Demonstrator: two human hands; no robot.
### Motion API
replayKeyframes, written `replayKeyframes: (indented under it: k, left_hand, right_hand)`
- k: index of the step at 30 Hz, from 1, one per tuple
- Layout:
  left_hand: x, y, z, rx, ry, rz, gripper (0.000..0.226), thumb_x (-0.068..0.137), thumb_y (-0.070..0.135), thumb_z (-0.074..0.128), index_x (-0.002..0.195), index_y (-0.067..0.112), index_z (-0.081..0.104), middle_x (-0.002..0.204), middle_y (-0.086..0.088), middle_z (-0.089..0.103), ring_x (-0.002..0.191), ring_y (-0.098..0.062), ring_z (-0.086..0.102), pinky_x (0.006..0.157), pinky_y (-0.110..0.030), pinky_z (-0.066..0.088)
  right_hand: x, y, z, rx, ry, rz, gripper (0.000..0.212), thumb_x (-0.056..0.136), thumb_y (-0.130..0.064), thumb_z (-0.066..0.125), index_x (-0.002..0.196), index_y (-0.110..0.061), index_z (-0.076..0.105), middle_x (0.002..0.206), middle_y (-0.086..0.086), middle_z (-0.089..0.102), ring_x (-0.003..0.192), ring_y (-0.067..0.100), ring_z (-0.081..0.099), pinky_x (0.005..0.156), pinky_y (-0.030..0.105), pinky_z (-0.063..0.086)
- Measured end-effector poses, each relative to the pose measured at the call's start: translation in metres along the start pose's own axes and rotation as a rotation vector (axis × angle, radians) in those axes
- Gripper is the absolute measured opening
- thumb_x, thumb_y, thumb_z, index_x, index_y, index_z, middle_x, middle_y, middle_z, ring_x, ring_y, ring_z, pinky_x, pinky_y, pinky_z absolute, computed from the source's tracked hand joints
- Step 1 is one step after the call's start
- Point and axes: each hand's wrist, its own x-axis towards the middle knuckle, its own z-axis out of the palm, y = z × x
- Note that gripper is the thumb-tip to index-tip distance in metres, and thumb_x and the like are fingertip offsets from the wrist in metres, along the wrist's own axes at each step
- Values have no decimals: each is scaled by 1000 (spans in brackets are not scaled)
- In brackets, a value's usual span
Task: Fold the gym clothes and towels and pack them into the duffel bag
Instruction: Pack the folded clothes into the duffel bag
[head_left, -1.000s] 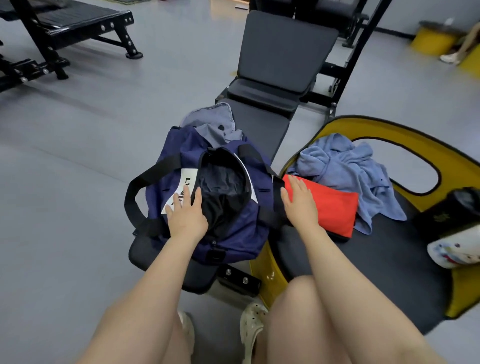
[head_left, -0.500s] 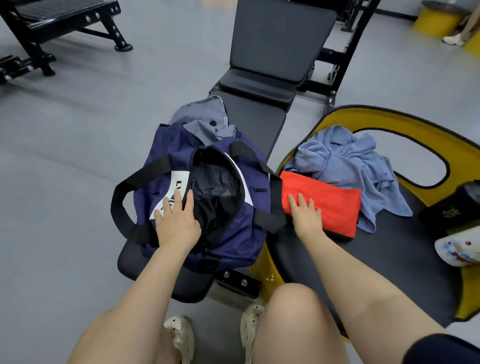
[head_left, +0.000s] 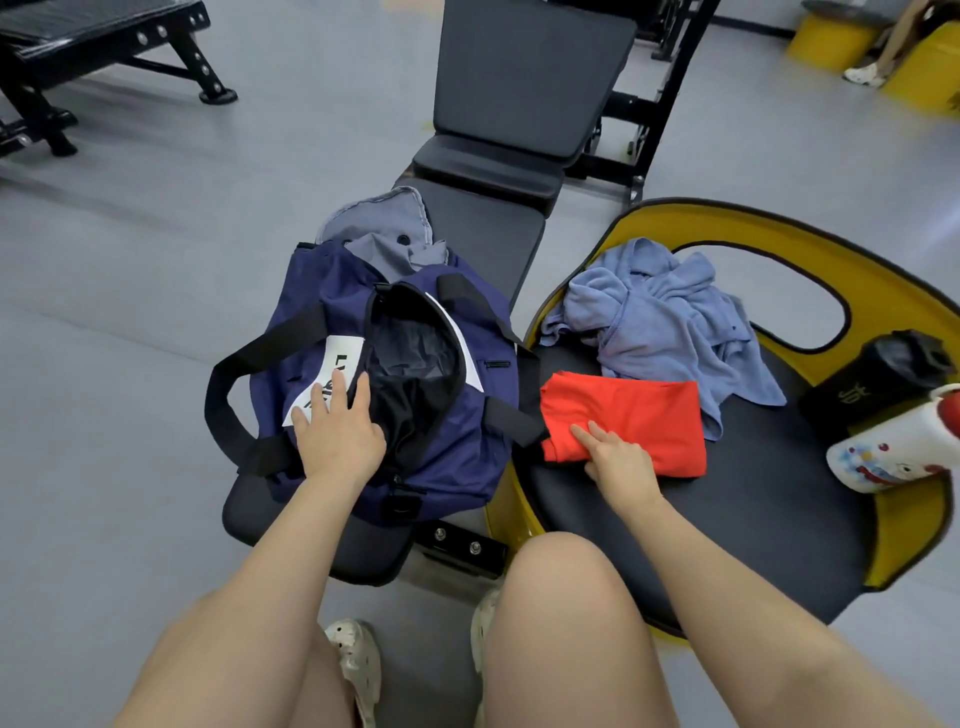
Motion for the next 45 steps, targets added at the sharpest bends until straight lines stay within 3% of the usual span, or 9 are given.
replayKeyframes:
  k: [8, 11, 13, 16, 20, 24, 30, 37, 45]
  left_hand:
    - [-8, -3, 0, -9, 7, 5, 59, 98, 26, 31, 152, 23, 7, 160, -6, 1, 146, -28, 3, 114, -49, 14]
    - [-12, -1, -1, -21, 9, 14, 60, 98, 25, 32, 152, 22, 6, 160, -6, 1, 146, -28, 2, 114, -50, 14]
    - [-13, -3, -1, -30, -1, 16, 59, 99, 23, 32, 152, 23, 6, 160, -5, 0, 146, -27, 1, 115, -50, 14]
    - [-13, -6, -2, -30, -12, 10, 58, 99, 22, 30, 152, 24, 7, 160, -3, -1, 147, -26, 0, 115, -49, 13]
    - [-16, -5, 0, -23, -17, 11, 57, 99, 23, 29, 152, 23, 7, 160, -3, -2, 147, -26, -1, 115, -49, 11]
    - [-15, -6, 1, -2, -14, 19, 57, 99, 24, 28, 152, 22, 7, 160, -3, -2, 146, -26, 0, 115, -49, 13]
    - [-15, -3, 0, -1, -12, 15, 57, 99, 24, 30, 152, 22, 8, 160, -4, -1, 146, -27, 0, 115, -49, 12]
    - [-13, 0, 2, 23, -22, 17, 58, 99, 24, 29, 152, 20, 5, 160, -5, -1, 146, -29, 0, 115, -49, 11]
    - [-14, -2, 2, 26, -20, 23, 58, 99, 24, 29, 152, 21, 6, 160, -6, -1, 146, -29, 1, 115, -50, 12]
  right_hand:
    - [-47, 12, 15, 65, 34, -32, 65, 89, -9, 52, 146, -34, 34, 154, -6, 32, 138, 21, 38, 96, 32, 44]
    - [-59, 14, 19, 136, 128, -68, 68, 67, -4, 74, 130, -25, 60, 134, 2, 58, 114, 33, 61, 78, 37, 55]
    - [-63, 16, 20, 152, 145, -79, 59, 65, -20, 72, 123, -23, 65, 126, 3, 64, 106, 34, 64, 79, 40, 55]
    - [-63, 16, 13, 252, 209, -12, 56, 83, -43, 38, 131, -24, 59, 136, 0, 57, 124, 27, 51, 101, 40, 42]
    - [-52, 30, 5, 395, 350, 159, 37, 96, -22, 51, 132, -13, 57, 137, 8, 54, 128, 28, 45, 105, 39, 36]
    - [-44, 53, -1, 488, 397, 433, 48, 94, -21, 55, 140, -11, 45, 145, 10, 42, 131, 30, 38, 105, 43, 35]
    - [-31, 77, -7, 786, 107, 747, 90, 86, -41, 66, 152, -14, 11, 153, 16, 26, 137, 39, 30, 107, 50, 31]
    - [-22, 56, -8, 562, 108, 815, 85, 79, -44, 73, 141, -3, 31, 140, 18, 41, 129, 36, 38, 106, 46, 32]
    - [-35, 37, -14, 815, 227, 778, 53, 83, -43, 59, 126, -14, 48, 129, 11, 43, 114, 36, 50, 91, 45, 42]
